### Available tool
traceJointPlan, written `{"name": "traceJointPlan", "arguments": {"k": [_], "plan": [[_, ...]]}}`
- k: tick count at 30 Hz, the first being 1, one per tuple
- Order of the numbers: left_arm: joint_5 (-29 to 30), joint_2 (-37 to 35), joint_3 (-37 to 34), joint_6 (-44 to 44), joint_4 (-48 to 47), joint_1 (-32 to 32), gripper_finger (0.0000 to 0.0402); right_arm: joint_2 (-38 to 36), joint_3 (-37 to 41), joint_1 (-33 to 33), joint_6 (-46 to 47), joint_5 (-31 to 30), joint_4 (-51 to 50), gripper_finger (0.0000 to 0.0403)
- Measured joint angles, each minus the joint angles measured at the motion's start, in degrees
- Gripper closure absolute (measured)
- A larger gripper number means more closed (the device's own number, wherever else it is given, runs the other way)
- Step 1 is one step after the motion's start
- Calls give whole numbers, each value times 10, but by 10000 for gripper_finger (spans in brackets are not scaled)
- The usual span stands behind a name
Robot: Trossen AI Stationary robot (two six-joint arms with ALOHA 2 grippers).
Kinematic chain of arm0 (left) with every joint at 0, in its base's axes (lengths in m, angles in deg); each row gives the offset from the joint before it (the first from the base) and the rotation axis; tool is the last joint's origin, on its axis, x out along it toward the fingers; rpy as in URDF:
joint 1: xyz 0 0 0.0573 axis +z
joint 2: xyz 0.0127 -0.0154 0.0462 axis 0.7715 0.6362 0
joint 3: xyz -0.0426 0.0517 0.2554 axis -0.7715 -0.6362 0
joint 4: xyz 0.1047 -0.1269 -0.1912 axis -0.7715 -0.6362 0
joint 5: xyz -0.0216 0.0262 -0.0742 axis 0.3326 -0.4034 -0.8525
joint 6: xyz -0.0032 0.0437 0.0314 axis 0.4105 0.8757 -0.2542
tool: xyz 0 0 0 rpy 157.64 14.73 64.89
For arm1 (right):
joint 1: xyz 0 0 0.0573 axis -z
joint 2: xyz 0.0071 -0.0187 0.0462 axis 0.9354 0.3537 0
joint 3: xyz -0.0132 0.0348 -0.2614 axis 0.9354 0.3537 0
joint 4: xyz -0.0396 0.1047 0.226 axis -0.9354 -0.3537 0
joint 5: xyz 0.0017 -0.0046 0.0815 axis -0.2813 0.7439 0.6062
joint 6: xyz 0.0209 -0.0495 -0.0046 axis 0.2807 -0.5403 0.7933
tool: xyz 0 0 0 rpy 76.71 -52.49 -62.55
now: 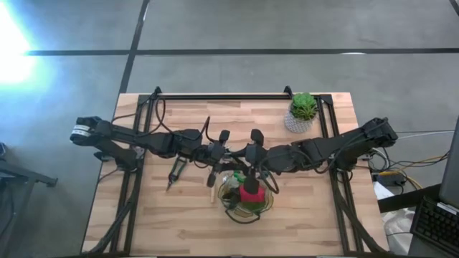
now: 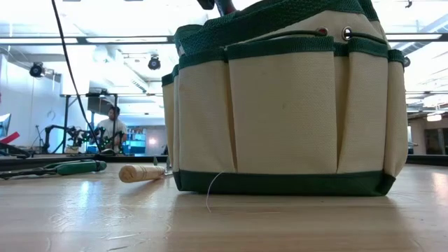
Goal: Pick & Place Garden tools in Gardening bag
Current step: Put the right brown hand rake into the white gardening bag
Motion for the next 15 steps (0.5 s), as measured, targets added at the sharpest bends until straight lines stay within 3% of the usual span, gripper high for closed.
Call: {"name": "traceJointPlan", "arguments": {"k": [8,15], "plan": [[2,0,0,0,-6,0,336,0,0,0,-14,1,0,346],[2,0,0,-1,-8,0,336,0,0,0,-24,1,0,349]]}}
